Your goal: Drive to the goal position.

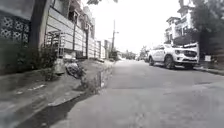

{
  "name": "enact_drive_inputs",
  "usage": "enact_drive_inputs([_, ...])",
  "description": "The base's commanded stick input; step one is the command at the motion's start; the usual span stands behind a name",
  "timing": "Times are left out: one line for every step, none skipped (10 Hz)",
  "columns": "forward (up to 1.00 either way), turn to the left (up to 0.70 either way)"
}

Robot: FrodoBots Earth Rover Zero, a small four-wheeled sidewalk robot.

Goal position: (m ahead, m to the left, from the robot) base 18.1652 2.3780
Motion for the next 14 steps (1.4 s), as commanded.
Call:
enact_drive_inputs([1.00, -0.02])
enact_drive_inputs([1.00, -0.01])
enact_drive_inputs([1.00, -0.01])
enact_drive_inputs([1.00, -0.01])
enact_drive_inputs([1.00, -0.01])
enact_drive_inputs([1.00, -0.04])
enact_drive_inputs([1.00, -0.06])
enact_drive_inputs([1.00, 0.02])
enact_drive_inputs([1.00, 0.02])
enact_drive_inputs([1.00, 0.02])
enact_drive_inputs([1.00, 0.02])
enact_drive_inputs([1.00, 0.02])
enact_drive_inputs([1.00, 0.02])
enact_drive_inputs([1.00, -0.02])
